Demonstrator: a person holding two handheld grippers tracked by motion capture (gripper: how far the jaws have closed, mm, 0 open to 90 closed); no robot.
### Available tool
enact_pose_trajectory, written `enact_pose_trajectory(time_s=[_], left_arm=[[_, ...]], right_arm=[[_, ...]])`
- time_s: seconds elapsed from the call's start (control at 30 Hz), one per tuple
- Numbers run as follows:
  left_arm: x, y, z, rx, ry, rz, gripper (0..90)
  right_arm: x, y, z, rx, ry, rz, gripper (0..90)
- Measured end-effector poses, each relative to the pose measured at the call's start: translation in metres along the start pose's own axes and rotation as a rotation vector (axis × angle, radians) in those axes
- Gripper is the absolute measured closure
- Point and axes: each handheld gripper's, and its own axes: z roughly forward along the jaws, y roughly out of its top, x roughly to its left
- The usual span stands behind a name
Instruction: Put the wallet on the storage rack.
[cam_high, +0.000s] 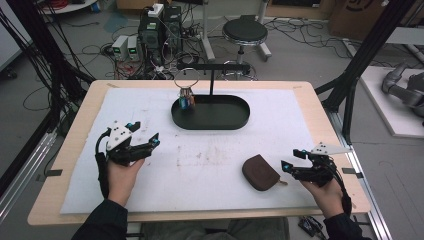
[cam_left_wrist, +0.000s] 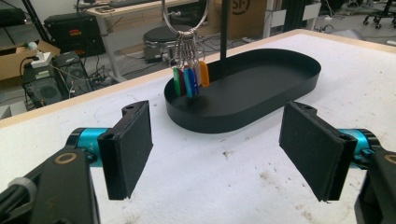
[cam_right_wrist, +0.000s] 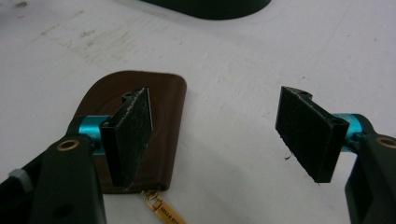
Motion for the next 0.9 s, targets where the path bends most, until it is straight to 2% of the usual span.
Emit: enact_pose_trajectory(time_s=[0.1,0.23,0.43,0.5,0.67,0.77,0.83,0.9], left_arm=[[-0.002,0.001,0.001,-0.004,-0.002,0.002,25.5],[-0.003,0.001,0.002,-0.002,-0.007,0.009,25.5],[-0.004,0.0,0.003,-0.003,-0.013,0.007,25.5],[-0.004,0.0,0.002,-0.003,-0.016,0.006,25.5],[-0.005,0.001,0.002,-0.008,-0.018,0.008,25.7],[-0.006,0.001,0.002,-0.009,-0.019,0.008,25.7],[-0.006,0.001,0.002,-0.008,-0.017,0.01,25.8],[-0.007,0.001,0.003,-0.007,-0.023,0.01,25.8]], right_arm=[[0.003,-0.008,0.003,0.013,0.029,0.017,38.2],[0.008,-0.013,0.008,0.057,0.034,0.005,39.6],[0.014,-0.017,0.02,0.128,0.047,0.013,41.5],[0.013,-0.018,0.022,0.136,0.054,0.037,41.6],[0.005,-0.023,0.025,0.143,0.118,0.136,42.2],[0.003,-0.024,0.027,0.149,0.13,0.151,43.1],[0.002,-0.024,0.027,0.158,0.148,0.173,46.2],[0.001,-0.024,0.027,0.161,0.178,0.188,55.9]])
